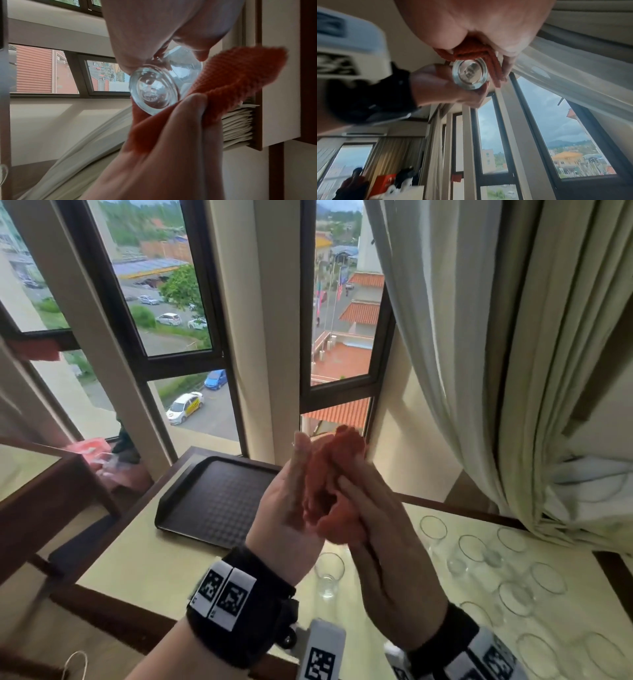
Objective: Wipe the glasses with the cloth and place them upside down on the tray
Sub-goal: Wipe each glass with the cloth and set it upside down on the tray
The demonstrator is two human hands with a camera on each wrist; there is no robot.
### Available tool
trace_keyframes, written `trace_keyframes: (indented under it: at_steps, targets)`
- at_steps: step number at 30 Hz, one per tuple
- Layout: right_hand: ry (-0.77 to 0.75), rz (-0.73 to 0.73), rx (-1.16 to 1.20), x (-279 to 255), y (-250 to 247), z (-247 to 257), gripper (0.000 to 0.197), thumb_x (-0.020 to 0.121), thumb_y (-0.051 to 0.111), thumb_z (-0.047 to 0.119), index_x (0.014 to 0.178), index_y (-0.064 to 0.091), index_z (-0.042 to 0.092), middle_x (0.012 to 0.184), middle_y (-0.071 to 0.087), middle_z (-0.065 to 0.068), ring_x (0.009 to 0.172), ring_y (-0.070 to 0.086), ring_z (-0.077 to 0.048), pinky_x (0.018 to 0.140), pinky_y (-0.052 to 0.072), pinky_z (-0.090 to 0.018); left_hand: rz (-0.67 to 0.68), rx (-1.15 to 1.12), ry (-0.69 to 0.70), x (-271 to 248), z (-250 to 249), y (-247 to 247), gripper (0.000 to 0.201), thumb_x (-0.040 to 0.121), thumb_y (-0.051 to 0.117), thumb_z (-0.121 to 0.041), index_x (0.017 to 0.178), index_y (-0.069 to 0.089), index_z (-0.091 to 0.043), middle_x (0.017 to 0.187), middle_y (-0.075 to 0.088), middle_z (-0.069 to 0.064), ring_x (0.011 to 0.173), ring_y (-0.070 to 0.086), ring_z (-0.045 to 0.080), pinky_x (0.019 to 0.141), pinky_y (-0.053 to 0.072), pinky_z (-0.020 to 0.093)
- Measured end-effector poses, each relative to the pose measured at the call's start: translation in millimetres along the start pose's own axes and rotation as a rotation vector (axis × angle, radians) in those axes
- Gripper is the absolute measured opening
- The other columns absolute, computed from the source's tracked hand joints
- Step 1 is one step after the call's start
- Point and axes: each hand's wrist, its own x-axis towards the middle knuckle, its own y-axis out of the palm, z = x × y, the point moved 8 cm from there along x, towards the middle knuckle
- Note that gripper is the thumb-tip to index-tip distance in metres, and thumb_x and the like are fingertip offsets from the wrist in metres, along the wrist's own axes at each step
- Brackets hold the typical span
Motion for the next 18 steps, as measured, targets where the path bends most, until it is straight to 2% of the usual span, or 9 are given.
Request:
trace_keyframes:
  at_steps: [2, 5, 7, 9, 10, 13, 15, 17, 18]
  targets:
    - [-0.035, 0.024, -0.069, -14.4, 6.9, -1.5, 0.048, 0.109, 0.045, 0.018, 0.156, 0.045, 0.011, 0.171, 0.032, -0.006, 0.158, 0.030, -0.031, 0.121, 0.039, -0.055, 0.008, 0.047, 0.002, 2.9, -10.5, -2.5, 0.085, 0.082, 0.070, -0.068, 0.137, 0.061, -0.004, 0.122, 0.066, 0.025, 0.113, 0.066, 0.039, 0.108, 0.056, 0.056]
    - [0.073, -0.036, 0.110, -11.7, 7.0, -9.0, 0.049, 0.110, 0.041, 0.023, 0.160, 0.039, 0.027, 0.167, 0.040, 0.000, 0.150, 0.044, -0.025, 0.111, 0.048, -0.058, -0.032, 0.098, 0.008, 4.0, -14.9, -7.9, 0.090, 0.091, 0.070, -0.069, 0.148, 0.053, -0.002, 0.142, 0.052, 0.035, 0.132, 0.054, 0.050, 0.120, 0.035, 0.073]
    - [0.261, -0.098, 0.248, 3.7, 4.3, -21.0, 0.049, 0.110, 0.040, 0.034, 0.159, 0.039, 0.039, 0.154, 0.055, 0.011, 0.135, 0.059, -0.012, 0.104, 0.053, -0.050, -0.032, 0.101, 0.029, 2.3, -15.0, -9.0, 0.081, 0.101, 0.060, -0.065, 0.147, 0.055, 0.001, 0.142, 0.052, 0.035, 0.129, 0.056, 0.038, 0.119, 0.043, 0.060]
    - [0.348, -0.149, 0.330, 18.8, 0.3, -26.0, 0.049, 0.109, 0.041, 0.032, 0.159, 0.042, 0.029, 0.148, 0.061, 0.015, 0.133, 0.061, -0.009, 0.109, 0.051, -0.044, 0.007, 0.128, 0.047, -2.1, -13.5, -4.2, 0.067, 0.107, 0.047, -0.058, 0.139, 0.065, -0.001, 0.132, 0.065, 0.025, 0.119, 0.065, 0.024, 0.102, 0.055, 0.035]
    - [0.319, -0.164, 0.316, 26.1, -3.1, -20.8, 0.049, 0.109, 0.042, 0.028, 0.158, 0.044, 0.023, 0.147, 0.061, 0.016, 0.134, 0.061, -0.010, 0.110, 0.050, -0.040, 0.034, 0.129, 0.056, -3.4, -13.2, -1.5, 0.065, 0.107, 0.044, -0.056, 0.138, 0.066, -0.002, 0.132, 0.067, 0.023, 0.120, 0.065, 0.024, 0.100, 0.056, 0.031]
    - [0.098, -0.127, 0.174, 35.7, -2.9, 15.0, 0.038, 0.109, 0.043, 0.013, 0.145, 0.053, 0.019, 0.152, 0.057, 0.005, 0.138, 0.057, -0.017, 0.110, 0.049, -0.042, 0.017, 0.027, 0.011, -6.6, -18.6, -4.8, 0.072, 0.102, 0.049, -0.059, 0.143, 0.062, -0.002, 0.137, 0.065, 0.019, 0.130, 0.061, 0.028, 0.113, 0.050, 0.042]
    - [-0.027, -0.059, 0.047, 26.6, 10.4, 35.4, 0.038, 0.105, 0.047, 0.009, 0.142, 0.058, 0.009, 0.162, 0.047, -0.006, 0.151, 0.043, -0.030, 0.118, 0.042, -0.051, 0.036, -0.088, -0.081, -6.0, -24.4, -9.2, 0.071, 0.097, 0.059, -0.063, 0.136, 0.065, -0.003, 0.126, 0.071, 0.015, 0.113, 0.072, 0.027, 0.098, 0.058, 0.040]
    - [-0.077, -0.015, -0.030, 10.6, 26.2, 42.6, 0.045, 0.104, 0.051, 0.010, 0.149, 0.053, 0.007, 0.168, 0.039, -0.004, 0.158, 0.030, -0.033, 0.122, 0.037, -0.055, 0.035, -0.081, -0.122, -4.4, -32.4, -17.0, 0.074, 0.092, 0.063, -0.069, 0.134, 0.064, -0.008, 0.104, 0.073, 0.013, 0.083, 0.076, 0.023, 0.071, 0.063, 0.034]
    - [-0.077, -0.009, -0.040, 4.5, 31.8, 42.9, 0.047, 0.104, 0.052, 0.011, 0.151, 0.051, 0.009, 0.168, 0.038, -0.003, 0.158, 0.029, -0.033, 0.122, 0.037, -0.056, 0.020, -0.062, -0.111, -3.3, -36.6, -21.9, 0.082, 0.086, 0.062, -0.073, 0.138, 0.062, -0.010, 0.098, 0.074, 0.013, 0.074, 0.075, 0.022, 0.064, 0.062, 0.031]
